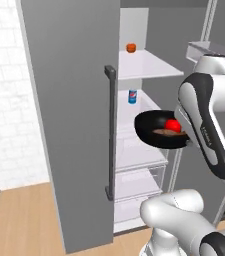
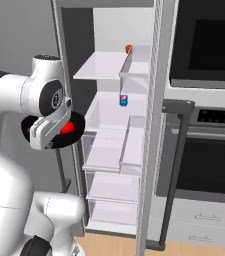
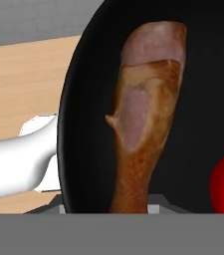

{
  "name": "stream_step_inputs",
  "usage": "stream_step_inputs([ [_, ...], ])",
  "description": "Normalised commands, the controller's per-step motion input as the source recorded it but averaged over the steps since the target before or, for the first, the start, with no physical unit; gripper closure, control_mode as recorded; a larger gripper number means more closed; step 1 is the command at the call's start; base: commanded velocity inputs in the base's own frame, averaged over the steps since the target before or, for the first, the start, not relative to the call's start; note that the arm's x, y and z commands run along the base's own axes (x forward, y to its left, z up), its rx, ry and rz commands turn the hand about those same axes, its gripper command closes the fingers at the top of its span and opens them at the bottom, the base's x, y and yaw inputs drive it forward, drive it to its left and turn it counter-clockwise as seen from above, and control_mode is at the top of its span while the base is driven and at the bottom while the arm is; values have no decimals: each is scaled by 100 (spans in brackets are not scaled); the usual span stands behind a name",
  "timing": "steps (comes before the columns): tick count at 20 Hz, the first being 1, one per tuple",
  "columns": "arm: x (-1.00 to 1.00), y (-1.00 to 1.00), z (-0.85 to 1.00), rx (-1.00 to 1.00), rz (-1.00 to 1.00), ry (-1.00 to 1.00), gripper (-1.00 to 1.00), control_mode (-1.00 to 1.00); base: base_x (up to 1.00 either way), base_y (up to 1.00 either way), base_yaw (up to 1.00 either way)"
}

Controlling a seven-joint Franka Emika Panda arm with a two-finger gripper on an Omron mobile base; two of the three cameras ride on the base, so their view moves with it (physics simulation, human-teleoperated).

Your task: Pick the chicken drumstick and tomato from their plates and place them in the bowl. Then put the bowl in the fridge.

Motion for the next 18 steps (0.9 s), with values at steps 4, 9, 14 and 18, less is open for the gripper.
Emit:
stream_step_inputs([
  [4, 0, 0, 0, 0, 0, 0, 100, 100, 42, -15, -15],
  [9, 0, 0, 0, 0, 0, 0, 100, 100, 52, -11, -16],
  [14, 0, 0, 0, 0, 0, 0, 100, 100, 52, -22, -15],
  [18, 0, 0, 0, 0, 0, 0, 100, 100, 40, -35, -6],
])
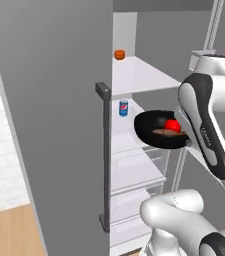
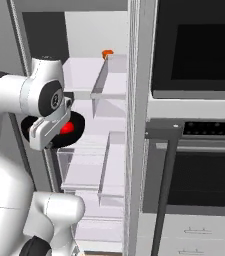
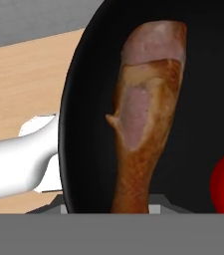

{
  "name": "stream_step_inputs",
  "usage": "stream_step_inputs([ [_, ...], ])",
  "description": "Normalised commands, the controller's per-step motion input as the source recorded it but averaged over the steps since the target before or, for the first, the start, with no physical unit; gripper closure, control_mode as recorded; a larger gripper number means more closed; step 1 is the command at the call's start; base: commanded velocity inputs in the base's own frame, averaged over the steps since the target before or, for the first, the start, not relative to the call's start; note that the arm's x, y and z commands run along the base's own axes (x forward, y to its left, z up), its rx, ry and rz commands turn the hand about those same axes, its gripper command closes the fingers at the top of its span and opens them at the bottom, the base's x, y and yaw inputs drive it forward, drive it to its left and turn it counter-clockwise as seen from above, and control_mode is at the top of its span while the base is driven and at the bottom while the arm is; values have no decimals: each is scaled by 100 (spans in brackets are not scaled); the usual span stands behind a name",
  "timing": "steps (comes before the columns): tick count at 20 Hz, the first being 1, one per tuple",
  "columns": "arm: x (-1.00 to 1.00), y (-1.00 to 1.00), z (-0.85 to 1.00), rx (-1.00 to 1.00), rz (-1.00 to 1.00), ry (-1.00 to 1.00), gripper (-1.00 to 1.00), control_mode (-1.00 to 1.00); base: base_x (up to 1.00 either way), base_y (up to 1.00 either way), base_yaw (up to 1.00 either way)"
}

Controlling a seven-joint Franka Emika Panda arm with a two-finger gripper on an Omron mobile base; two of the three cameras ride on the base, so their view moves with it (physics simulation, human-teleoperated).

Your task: Pick the chicken drumstick and tomato from their plates and place them in the bowl. Then put the bowl in the fridge.

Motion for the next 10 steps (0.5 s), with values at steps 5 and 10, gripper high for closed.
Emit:
stream_step_inputs([
  [5, 0, 0, 0, 0, 0, 0, 100, 100, 42, -21, -4],
  [10, 0, 0, 0, 0, 0, 0, 100, 100, 52, -3, -7],
])
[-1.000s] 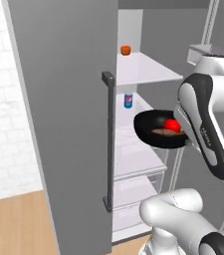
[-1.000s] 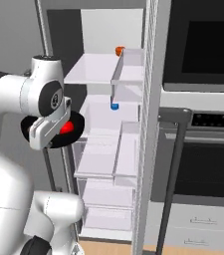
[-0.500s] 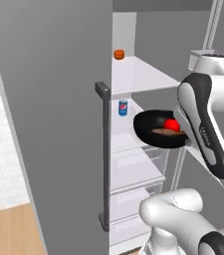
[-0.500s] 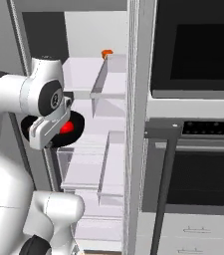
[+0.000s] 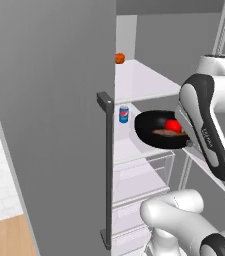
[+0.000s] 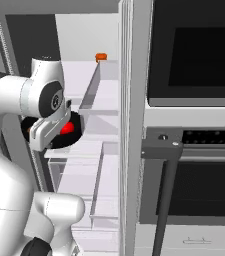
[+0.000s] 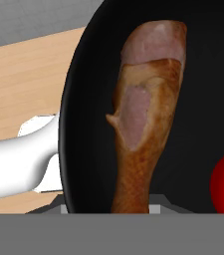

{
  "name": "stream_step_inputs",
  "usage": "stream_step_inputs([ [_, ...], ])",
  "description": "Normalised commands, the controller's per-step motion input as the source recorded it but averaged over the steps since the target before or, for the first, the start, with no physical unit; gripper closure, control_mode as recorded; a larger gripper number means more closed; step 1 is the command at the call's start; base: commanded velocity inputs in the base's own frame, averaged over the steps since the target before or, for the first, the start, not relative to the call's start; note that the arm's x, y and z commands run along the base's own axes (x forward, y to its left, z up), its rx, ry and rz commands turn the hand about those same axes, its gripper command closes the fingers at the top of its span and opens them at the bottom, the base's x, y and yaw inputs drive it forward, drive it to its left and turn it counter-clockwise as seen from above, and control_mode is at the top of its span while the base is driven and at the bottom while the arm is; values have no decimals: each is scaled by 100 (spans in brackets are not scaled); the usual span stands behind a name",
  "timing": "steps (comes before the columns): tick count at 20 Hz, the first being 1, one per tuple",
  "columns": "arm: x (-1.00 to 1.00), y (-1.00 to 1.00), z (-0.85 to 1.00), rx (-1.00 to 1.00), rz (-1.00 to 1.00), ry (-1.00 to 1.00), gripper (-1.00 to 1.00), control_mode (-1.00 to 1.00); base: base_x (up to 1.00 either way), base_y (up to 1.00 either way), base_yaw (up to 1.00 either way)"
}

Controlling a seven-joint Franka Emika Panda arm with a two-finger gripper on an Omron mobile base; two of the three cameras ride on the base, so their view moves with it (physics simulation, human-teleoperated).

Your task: Pick the chicken drumstick and tomato from their plates and place them in the bowl. Then put the bowl in the fridge.

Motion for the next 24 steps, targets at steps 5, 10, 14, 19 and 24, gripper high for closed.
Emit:
stream_step_inputs([
  [5, 0, 0, 0, 0, 0, 0, 100, 100, 50, 0, -6],
  [10, 0, 0, 0, 0, 0, 0, 100, 100, 31, 0, -6],
  [14, 0, 0, 0, 0, 0, 0, 100, 100, 6, 0, -2],
  [19, -4, 0, 0, 0, 0, 0, 100, -100, -2, 0, 0],
  [24, -47, 2, 2, -2, 0, -24, 100, -100, 0, 0, 0],
])
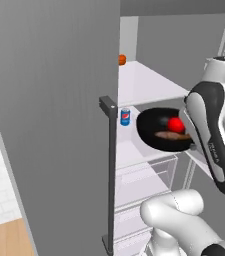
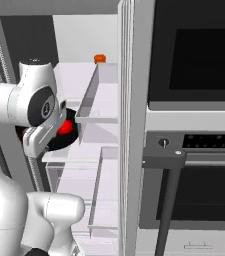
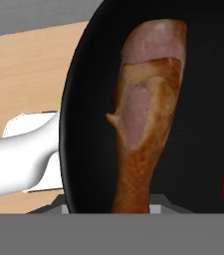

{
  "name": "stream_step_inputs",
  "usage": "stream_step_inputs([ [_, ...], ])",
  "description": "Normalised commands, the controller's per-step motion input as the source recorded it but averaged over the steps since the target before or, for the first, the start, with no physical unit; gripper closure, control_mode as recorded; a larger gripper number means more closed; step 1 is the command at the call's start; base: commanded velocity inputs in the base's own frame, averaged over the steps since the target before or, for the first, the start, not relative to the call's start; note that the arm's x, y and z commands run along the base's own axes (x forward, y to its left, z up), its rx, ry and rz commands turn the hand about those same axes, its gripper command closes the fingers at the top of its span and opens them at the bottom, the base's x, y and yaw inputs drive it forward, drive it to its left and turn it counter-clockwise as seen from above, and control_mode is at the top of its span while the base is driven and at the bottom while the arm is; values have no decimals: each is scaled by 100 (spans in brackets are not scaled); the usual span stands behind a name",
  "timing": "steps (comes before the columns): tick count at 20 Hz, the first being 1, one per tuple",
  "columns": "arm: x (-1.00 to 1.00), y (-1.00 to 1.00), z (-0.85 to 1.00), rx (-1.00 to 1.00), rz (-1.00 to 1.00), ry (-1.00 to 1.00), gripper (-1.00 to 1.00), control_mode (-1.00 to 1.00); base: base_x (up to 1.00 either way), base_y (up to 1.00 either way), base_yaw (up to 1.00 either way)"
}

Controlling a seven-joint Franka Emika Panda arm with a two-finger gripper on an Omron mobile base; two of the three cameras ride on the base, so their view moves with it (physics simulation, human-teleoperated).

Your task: Pick the chicken drumstick and tomato from their plates and place them in the bowl. Then put the bowl in the fridge.

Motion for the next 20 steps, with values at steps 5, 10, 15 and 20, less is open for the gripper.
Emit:
stream_step_inputs([
  [5, -5, 0, 30, 0, 0, -28, 100, -100, 0, 0, 0],
  [10, 48, 0, 58, 0, -1, -10, 100, -100, 0, 0, 0],
  [15, 100, 0, 16, 0, 0, 0, 100, -100, 0, 0, 0],
  [20, 87, 0, 2, 0, 0, 0, 100, -100, 0, 0, 0],
])
